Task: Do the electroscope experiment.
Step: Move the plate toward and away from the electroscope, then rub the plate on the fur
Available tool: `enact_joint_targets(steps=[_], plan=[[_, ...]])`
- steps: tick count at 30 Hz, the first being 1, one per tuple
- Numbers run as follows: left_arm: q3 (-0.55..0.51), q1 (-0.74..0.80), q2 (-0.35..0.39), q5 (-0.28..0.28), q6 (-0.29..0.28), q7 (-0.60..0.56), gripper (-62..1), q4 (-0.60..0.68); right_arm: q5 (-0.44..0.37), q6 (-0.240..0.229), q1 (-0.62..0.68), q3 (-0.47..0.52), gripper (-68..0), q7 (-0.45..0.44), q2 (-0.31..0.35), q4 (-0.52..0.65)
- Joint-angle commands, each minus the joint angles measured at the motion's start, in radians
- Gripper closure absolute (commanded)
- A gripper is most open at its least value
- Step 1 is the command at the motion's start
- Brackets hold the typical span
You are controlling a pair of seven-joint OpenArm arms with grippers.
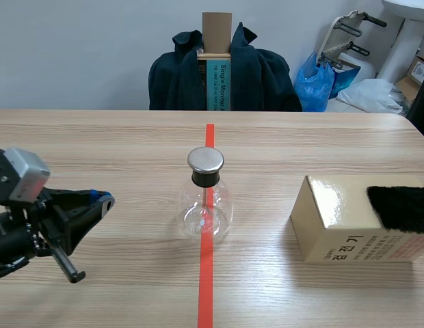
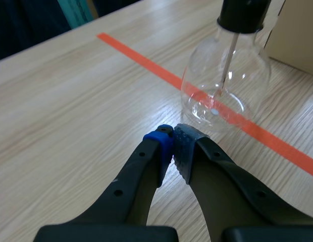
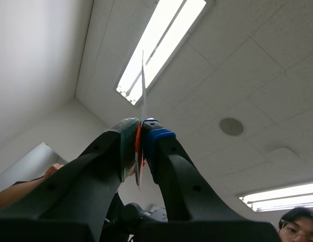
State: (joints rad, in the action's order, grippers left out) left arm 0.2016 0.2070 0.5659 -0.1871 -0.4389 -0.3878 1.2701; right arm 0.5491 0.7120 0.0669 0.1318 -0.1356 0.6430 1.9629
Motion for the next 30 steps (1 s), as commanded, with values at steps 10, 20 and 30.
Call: enact_joint_targets(steps=[10,20,30], plan=[[-0.249,0.372,0.039,-0.011,-0.002,0.069,-4.0,0.398,-0.039,-0.085,0.105,0.006,-0.7,-0.107,-0.032,-0.061],[-0.404,0.611,0.039,-0.011,-0.028,0.147,-22.3,0.661,0.002,-0.114,0.278,0.006,-0.7,-0.201,-0.111,-0.177],[-0.428,0.613,0.038,-0.011,-0.027,0.143,-62.3,0.681,0.054,-0.103,0.515,0.043,-0.7,-0.208,-0.171,-0.224]])
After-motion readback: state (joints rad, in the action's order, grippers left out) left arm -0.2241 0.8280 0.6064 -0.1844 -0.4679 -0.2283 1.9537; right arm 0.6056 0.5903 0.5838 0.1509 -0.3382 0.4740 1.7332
